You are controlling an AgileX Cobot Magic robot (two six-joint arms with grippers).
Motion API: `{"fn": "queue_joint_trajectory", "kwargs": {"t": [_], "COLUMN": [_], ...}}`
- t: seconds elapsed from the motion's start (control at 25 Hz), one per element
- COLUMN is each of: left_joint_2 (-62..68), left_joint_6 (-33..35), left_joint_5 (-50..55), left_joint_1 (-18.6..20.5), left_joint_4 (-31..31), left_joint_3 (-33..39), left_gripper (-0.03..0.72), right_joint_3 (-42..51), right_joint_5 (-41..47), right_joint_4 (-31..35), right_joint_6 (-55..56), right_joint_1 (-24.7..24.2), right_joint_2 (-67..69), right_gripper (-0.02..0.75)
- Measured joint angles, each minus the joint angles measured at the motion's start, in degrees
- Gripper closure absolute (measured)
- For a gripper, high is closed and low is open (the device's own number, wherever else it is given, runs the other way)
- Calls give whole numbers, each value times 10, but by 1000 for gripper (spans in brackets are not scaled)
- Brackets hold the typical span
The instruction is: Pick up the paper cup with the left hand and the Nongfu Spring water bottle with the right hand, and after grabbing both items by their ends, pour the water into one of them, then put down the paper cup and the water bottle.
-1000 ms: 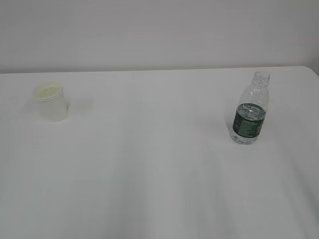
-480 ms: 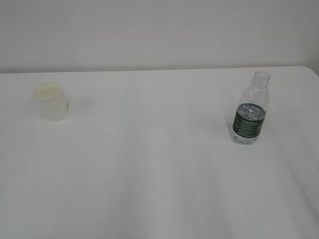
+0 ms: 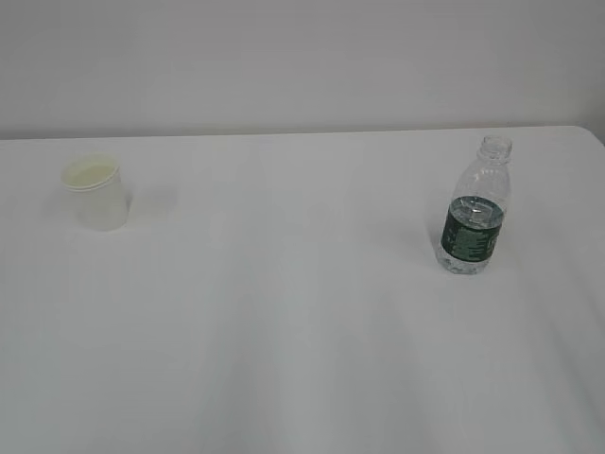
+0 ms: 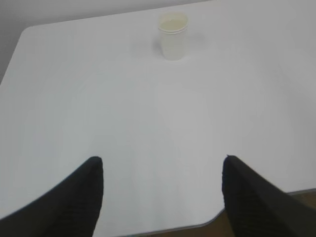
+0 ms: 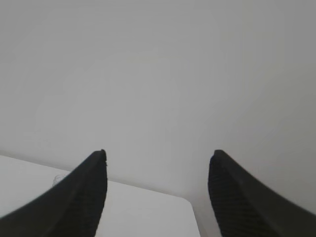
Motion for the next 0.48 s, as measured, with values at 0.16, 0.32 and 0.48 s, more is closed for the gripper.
{"fn": "queue_joint_trajectory", "kwargs": {"t": [0.16,0.32,0.48], "left_joint_2": [-2,-2,-2], "left_joint_6": [0,0,0], "left_joint_5": [10,16,16], "left_joint_1": [0,0,0], "left_joint_4": [-2,-6,-10], "left_joint_3": [0,1,17], "left_gripper": [152,153,153], "right_joint_3": [0,0,0], "right_joint_5": [11,16,23], "right_joint_4": [0,0,0], "right_joint_6": [0,0,0], "right_joint_1": [0,0,0], "right_joint_2": [0,-1,-1], "right_gripper": [244,244,244]}}
